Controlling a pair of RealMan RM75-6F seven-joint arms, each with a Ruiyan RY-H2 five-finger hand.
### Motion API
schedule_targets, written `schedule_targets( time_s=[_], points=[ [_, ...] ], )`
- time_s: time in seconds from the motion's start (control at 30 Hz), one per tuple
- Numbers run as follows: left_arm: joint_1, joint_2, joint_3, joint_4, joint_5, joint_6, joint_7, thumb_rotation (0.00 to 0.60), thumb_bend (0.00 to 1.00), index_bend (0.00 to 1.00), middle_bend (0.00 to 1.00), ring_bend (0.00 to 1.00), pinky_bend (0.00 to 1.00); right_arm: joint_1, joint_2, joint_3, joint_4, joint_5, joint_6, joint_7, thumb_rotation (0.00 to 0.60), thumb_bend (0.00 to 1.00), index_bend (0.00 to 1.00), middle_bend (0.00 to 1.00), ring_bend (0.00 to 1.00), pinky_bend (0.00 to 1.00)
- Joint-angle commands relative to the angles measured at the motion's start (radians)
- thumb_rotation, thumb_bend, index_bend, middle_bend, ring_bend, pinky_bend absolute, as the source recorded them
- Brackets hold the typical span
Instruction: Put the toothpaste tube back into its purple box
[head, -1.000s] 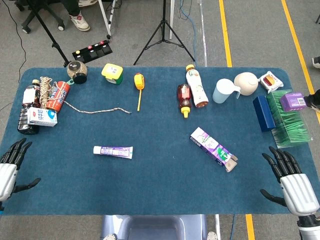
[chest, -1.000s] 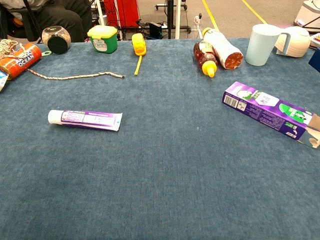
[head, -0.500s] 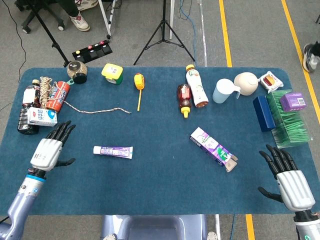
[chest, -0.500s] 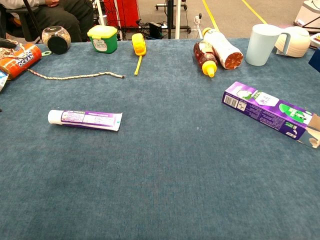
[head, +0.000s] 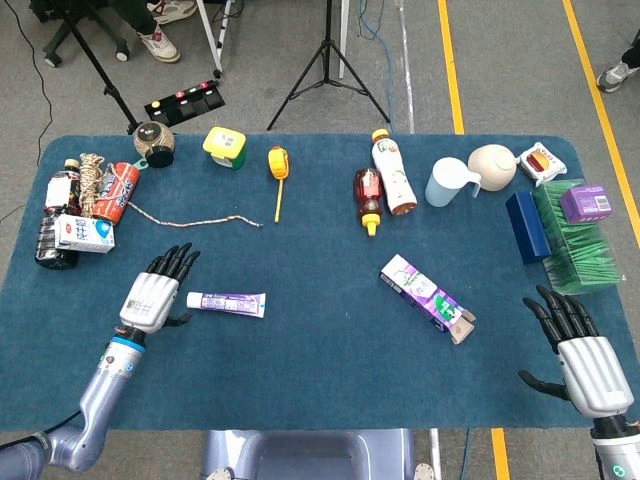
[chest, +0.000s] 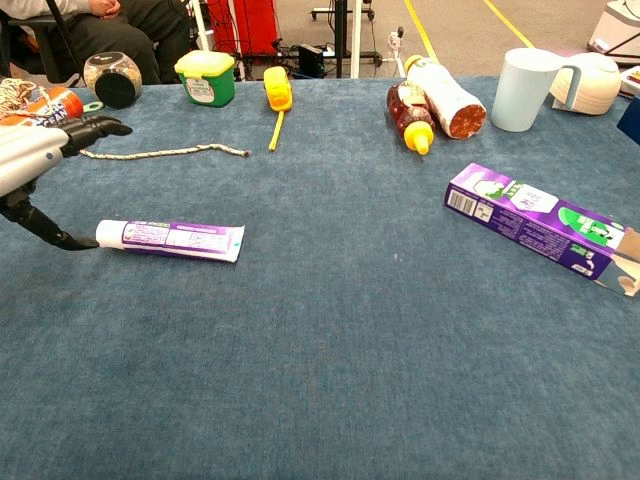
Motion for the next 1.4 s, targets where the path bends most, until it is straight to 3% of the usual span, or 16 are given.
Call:
schedule_targets(
  time_s=[0.03, 0.47, 0.67, 0.87, 1.23, 1.4],
  points=[
    [-0.012, -0.029, 0.003, 0.026, -0.015, -0.002, 0.023, 0.6, 0.07, 0.0, 0.0, 0.0, 0.16, 0.0, 0.003, 0.001, 0.001, 0.002, 0.001, 0.005, 0.6, 0.0, 0.09, 0.02, 0.0, 0.05],
    [-0.073, -0.109, -0.021, 0.105, -0.073, -0.046, 0.087, 0.6, 0.07, 0.0, 0.0, 0.0, 0.16, 0.003, 0.004, 0.008, 0.004, 0.027, -0.008, 0.011, 0.6, 0.0, 0.09, 0.02, 0.0, 0.05],
    [-0.112, -0.135, -0.05, 0.147, -0.109, -0.074, 0.11, 0.6, 0.07, 0.0, 0.0, 0.0, 0.16, 0.008, 0.002, 0.009, 0.007, 0.036, -0.02, 0.011, 0.6, 0.0, 0.09, 0.02, 0.0, 0.05],
    [-0.202, -0.173, -0.113, 0.214, -0.154, -0.126, 0.156, 0.6, 0.07, 0.0, 0.0, 0.0, 0.17, 0.015, -0.003, 0.024, 0.016, 0.072, -0.036, 0.008, 0.6, 0.0, 0.09, 0.02, 0.0, 0.05],
    [-0.344, -0.279, -0.168, 0.329, -0.193, -0.188, 0.213, 0.6, 0.07, 0.0, 0.0, 0.0, 0.17, 0.022, -0.012, 0.047, 0.032, 0.13, -0.055, 0.0, 0.6, 0.0, 0.09, 0.02, 0.0, 0.05],
    [-0.362, -0.302, -0.177, 0.331, -0.201, -0.163, 0.198, 0.6, 0.07, 0.0, 0.0, 0.0, 0.17, 0.02, -0.01, 0.049, 0.032, 0.132, -0.049, 0.004, 0.6, 0.0, 0.09, 0.02, 0.0, 0.05]
  ],
)
